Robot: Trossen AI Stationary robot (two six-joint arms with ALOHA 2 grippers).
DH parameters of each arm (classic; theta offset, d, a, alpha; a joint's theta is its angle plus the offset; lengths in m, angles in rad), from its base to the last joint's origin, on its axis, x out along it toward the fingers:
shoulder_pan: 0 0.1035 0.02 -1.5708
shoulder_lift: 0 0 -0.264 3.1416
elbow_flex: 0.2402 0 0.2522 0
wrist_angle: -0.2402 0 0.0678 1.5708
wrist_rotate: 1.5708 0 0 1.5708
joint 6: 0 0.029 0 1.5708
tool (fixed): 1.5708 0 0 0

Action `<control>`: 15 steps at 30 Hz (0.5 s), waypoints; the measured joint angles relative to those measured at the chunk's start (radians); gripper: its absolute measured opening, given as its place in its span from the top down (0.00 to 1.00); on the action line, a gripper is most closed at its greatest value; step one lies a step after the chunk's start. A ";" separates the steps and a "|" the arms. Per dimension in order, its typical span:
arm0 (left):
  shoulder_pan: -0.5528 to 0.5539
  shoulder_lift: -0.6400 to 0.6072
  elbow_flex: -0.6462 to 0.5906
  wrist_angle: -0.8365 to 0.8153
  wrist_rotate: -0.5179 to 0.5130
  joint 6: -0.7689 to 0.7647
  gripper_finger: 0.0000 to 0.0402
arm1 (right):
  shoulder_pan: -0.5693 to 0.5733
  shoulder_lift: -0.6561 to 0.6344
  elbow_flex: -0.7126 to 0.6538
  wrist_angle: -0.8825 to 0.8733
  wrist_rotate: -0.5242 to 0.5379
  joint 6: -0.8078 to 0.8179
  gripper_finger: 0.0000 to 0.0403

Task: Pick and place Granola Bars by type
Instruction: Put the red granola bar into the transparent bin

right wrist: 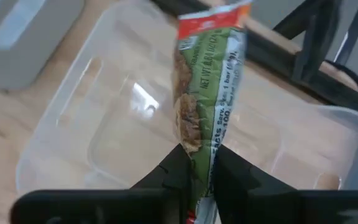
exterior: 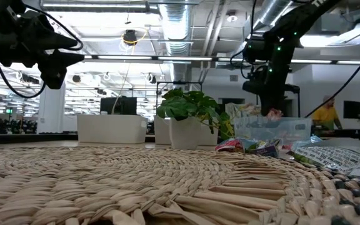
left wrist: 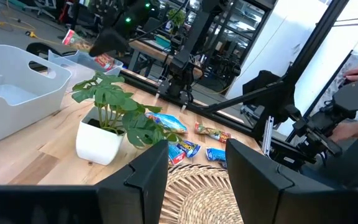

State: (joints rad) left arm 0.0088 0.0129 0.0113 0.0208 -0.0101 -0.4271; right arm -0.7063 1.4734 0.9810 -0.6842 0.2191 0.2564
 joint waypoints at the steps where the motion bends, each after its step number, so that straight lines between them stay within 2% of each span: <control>1: 0.000 0.000 0.000 0.000 0.000 0.000 0.62 | -0.001 0.000 0.000 -0.007 -0.005 -0.014 0.85; 12: 0.000 0.000 0.000 0.000 0.000 0.000 0.62 | 0.026 -0.087 0.000 -0.024 -0.014 -0.029 0.58; 15: 0.000 0.000 0.000 0.000 0.000 0.000 0.62 | 0.076 -0.152 0.000 -0.051 -0.074 -0.029 0.52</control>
State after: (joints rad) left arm 0.0087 0.0129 0.0113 0.0209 -0.0101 -0.4271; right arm -0.6299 1.3212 0.9806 -0.7347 0.1453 0.2276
